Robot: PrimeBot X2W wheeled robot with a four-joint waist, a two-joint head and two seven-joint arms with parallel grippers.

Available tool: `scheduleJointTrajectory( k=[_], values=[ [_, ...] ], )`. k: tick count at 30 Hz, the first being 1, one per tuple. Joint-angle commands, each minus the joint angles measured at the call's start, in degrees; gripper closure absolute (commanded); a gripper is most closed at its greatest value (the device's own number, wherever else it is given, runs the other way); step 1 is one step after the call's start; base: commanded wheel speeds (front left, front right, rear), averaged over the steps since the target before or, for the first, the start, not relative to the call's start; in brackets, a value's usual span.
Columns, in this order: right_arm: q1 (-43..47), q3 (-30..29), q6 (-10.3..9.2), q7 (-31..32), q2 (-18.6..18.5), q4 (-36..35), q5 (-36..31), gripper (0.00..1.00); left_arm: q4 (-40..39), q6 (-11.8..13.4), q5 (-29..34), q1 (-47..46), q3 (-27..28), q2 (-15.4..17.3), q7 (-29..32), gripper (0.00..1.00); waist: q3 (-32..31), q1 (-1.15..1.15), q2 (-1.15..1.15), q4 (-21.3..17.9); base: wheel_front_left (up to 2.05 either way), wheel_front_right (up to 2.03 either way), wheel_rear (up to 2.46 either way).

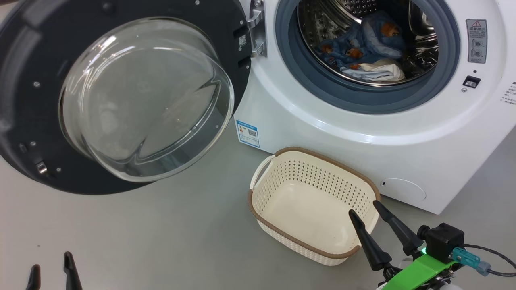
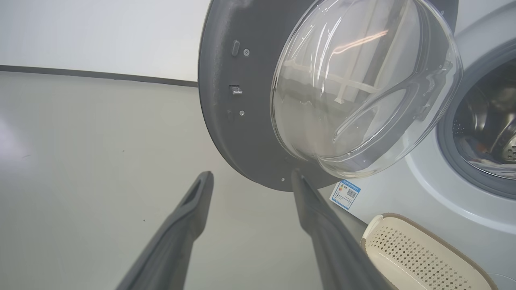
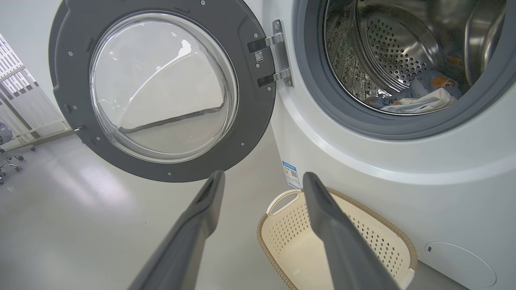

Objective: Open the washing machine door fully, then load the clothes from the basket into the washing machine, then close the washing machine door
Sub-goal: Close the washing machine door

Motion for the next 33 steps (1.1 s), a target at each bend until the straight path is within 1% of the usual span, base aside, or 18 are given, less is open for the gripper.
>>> scheduleJointTrajectory(
  k=[1, 4, 6, 7, 8, 10, 13, 14, 18, 19, 20, 21, 27, 31, 33],
  values=[
    [-1.37, 1.16, 0.09, -0.28, -0.5, -1.25, 0.5, 0.0, -1.69, 0.33, -0.52, -0.44, 1.86, 0.78, -0.35, 0.0, -0.02, 0.0, 0.0, -0.07, 0.0, 0.0, 0.0],
    [-0.94, 0.79, 0.09, -0.28, -0.51, -1.26, 0.55, 0.0, -2.38, 0.13, -0.88, -1.09, 2.25, 0.78, -0.35, 0.0, -0.05, 0.0, 0.0, -0.21, 0.0, 0.0, 0.0],
    [-0.49, 0.43, 0.09, -0.28, -0.37, -1.34, 0.52, 0.0, -3.37, -0.21, -0.94, -2.08, 3.24, 0.78, -0.35, 0.6, -0.09, 0.0, 0.0, -0.33, 0.0, 0.0, 0.0],
    [-0.18, 0.19, 0.09, -0.28, -0.23, -1.41, 0.49, 0.0, -3.98, -0.46, -0.59, -2.68, 3.87, 0.78, -0.35, 0.95, -0.13, 0.0, 0.0, -0.41, 0.0, 0.0, 0.0],
    [0.18, -0.09, 0.09, -0.28, -0.06, -1.53, 0.42, 0.0, -4.78, -0.71, -0.38, -3.53, 4.77, 0.78, -0.35, 1.0, -0.09, 0.0, 0.0, -0.48, 0.0, 0.0, 0.0],
    [0.79, -0.38, 0.09, -0.28, 0.31, -1.73, 0.2, 0.0, -6.36, -1.18, -0.67, -5.6, 6.84, 0.92, -0.35, 1.0, 0.19, 0.0, 0.0, -1.01, 0.0, 0.0, 0.0],
    [1.04, -0.61, 0.09, -0.28, 0.72, -2.0, 0.04, 0.0, -8.26, -1.57, -2.56, -9.9, 10.04, 3.19, -0.35, 1.0, 1.1, 0.0, 0.0, -2.3, 0.0, 0.0, 0.0],
    [1.01, -0.59, 0.09, -0.28, 0.81, -2.08, -0.05, 0.0, -8.71, -1.61, -3.75, -11.54, 10.69, 4.56, -0.35, 1.0, 1.47, 0.0, 0.0, -2.84, 0.0, 0.0, 0.0],
    [0.63, -0.78, 0.09, -0.28, 1.04, -2.33, -0.25, 0.0, -8.46, -1.66, -11.35, -18.32, 12.22, 12.87, -0.35, 1.0, 3.2, 0.0, 0.0, -5.23, 0.0, 0.0, 0.0],
    [0.63, -0.78, 0.09, -0.28, 1.04, -2.33, -0.25, 0.0, -8.46, -1.66, -11.35, -18.32, 12.22, 12.87, -0.35, 1.0, 3.2, 0.0, 0.0, -5.23, 0.0, 0.0, 0.0],
    [0.48, -0.8, 0.09, -0.28, 1.04, -2.37, -0.27, 0.0, -8.08, -1.66, -13.18, -19.77, 12.45, 15.02, -0.35, 1.0, 3.67, 0.0, 0.0, -5.84, 0.0, 0.0, 0.0],
    [0.09, -0.79, 0.09, -0.28, 1.08, -2.47, -0.35, 0.0, -6.31, -1.66, -16.84, -22.47, 13.48, 18.64, -0.35, 1.0, 4.6, 0.0, 0.0, -7.02, 0.0, 0.0, 0.0],
    [-1.21, -0.41, 0.09, -0.28, 1.11, -2.86, -0.58, 0.0, 3.93, -1.67, -30.52, -29.63, 15.7, 27.97, -0.35, 1.0, 7.13, 0.0, 0.0, -10.22, 0.0, 0.0, 0.0],
    [-2.06, -0.46, 0.09, -0.28, 0.71, -3.0, -0.6, 0.0, 12.06, -1.67, -39.85, -33.26, 13.58, 34.37, 0.14, 1.0, 8.69, 0.0, 0.0, -11.45, 0.0, 0.0, 0.0],
    [-2.47, -0.51, 0.09, -0.28, 0.5, -3.09, -0.61, 0.0, 15.55, -1.67, -44.46, -34.98, 12.16, 36.96, 2.59, 1.0, 9.39, 0.0, 0.0, -11.86, 0.0, 0.0, 0.0]
  ],
)
